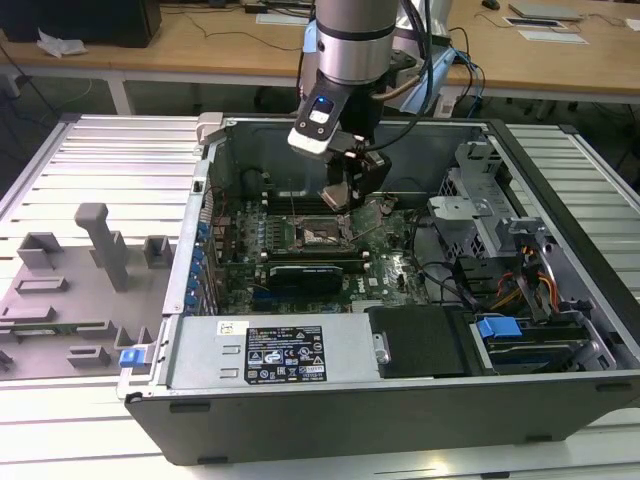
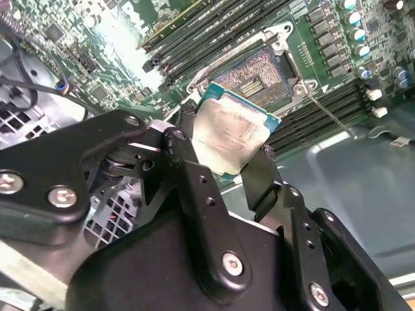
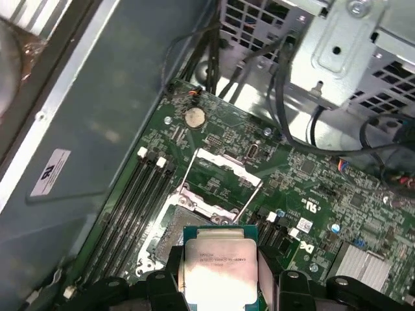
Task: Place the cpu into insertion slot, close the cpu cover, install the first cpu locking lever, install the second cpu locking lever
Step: 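Place the cpu into insertion slot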
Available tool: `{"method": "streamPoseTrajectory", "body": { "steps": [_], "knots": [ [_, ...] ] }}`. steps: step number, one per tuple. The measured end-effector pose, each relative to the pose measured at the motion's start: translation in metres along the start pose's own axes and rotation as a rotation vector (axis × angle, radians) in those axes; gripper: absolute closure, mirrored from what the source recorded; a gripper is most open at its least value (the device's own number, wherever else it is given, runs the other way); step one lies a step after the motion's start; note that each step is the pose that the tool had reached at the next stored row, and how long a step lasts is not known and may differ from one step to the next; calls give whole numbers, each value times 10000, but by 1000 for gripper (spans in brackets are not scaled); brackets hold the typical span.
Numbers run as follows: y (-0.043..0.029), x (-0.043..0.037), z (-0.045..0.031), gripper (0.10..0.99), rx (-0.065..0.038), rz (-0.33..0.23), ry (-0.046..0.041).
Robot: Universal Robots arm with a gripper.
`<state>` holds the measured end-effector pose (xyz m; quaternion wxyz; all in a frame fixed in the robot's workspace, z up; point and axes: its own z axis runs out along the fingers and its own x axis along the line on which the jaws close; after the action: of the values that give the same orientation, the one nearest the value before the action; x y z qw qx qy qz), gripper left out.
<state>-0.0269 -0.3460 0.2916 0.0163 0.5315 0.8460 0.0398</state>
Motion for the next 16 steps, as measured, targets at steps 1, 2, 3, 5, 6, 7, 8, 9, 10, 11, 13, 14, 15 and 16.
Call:
{"method": "streamPoseTrajectory", "body": {
  "steps": [1,2,3,5,6,7,8,9,10,11,13,14,15,16],
  "knots": [
    [0,0,1,545,-1,172,-16],
    [0,0,3,545,-3,288,-27],
    [0,0,4,545,-5,435,-40],
    [-1,0,8,545,-8,844,-79],
    [-1,0,10,545,-10,1013,-95],
    [-1,0,11,545,-12,1127,-105],
    [-1,0,14,545,-15,1314,-122],
    [-1,0,17,545,-17,1523,-140],
    [-2,0,20,545,-18,1657,-153],
    [-2,0,23,545,-20,1803,-165],
    [-4,-1,40,545,-29,2329,-208],
    [-4,-1,53,545,-33,2662,-237],
    [-5,-1,60,545,-36,2833,-252],
    [-6,-1,68,545,-38,2986,-264]
  ]
}}
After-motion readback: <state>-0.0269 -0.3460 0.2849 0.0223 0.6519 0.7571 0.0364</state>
